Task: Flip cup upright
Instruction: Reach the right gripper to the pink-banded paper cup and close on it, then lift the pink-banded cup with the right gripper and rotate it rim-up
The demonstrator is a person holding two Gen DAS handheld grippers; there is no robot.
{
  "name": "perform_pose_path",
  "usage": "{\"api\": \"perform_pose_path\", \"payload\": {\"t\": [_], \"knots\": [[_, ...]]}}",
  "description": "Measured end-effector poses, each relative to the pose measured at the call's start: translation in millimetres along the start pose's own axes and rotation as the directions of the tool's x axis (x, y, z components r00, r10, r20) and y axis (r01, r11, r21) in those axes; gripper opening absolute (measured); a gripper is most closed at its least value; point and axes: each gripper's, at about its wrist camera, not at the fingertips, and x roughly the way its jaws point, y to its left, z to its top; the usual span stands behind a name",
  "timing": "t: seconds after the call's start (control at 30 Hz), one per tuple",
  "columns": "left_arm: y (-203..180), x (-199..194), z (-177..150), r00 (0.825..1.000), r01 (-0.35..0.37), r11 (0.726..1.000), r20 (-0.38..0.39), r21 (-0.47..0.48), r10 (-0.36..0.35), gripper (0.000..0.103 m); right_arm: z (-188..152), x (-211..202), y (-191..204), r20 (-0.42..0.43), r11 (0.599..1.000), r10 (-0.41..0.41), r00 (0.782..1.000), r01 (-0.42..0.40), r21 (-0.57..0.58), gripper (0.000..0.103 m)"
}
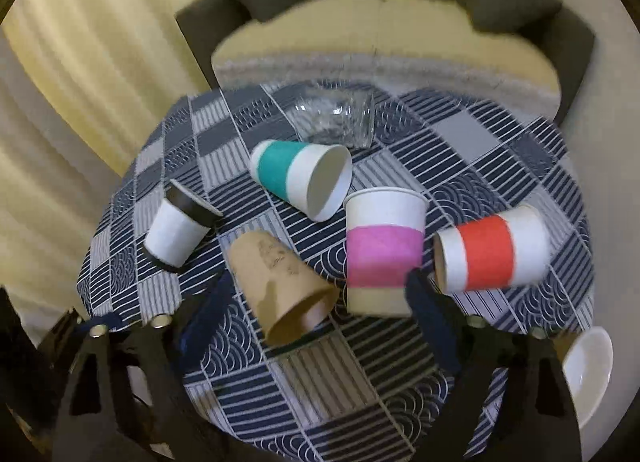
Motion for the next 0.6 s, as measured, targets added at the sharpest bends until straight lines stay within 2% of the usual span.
{"api": "perform_pose_path", "payload": {"t": [0.03,0.3,0.37,0.6], "knots": [[1.0,2.7,-0.7,1.0,0.007,1.0,-0.004,0.0,-0.007,0.096,6.8,6.2,-2.9,-0.021,1.0,-0.021,1.0,0.021,0.002,0.075],[21.0,14.5,-8.3,0.997,0.07,0.995,-0.016,-0.07,-0.072,0.096,30.6,36.0,-22.3,-0.143,0.992,-0.114,0.983,0.119,0.031,0.075],[20.3,15.7,-8.1,0.997,0.077,0.995,-0.022,-0.059,-0.078,0.096,33.4,43.1,-21.3,-0.176,0.992,-0.121,0.977,0.125,0.013,0.075],[23.6,18.8,-5.5,0.994,0.101,0.992,-0.022,-0.079,-0.103,0.096,37.6,65.9,-9.5,-0.242,0.974,-0.223,0.944,0.209,-0.085,0.075]]}}
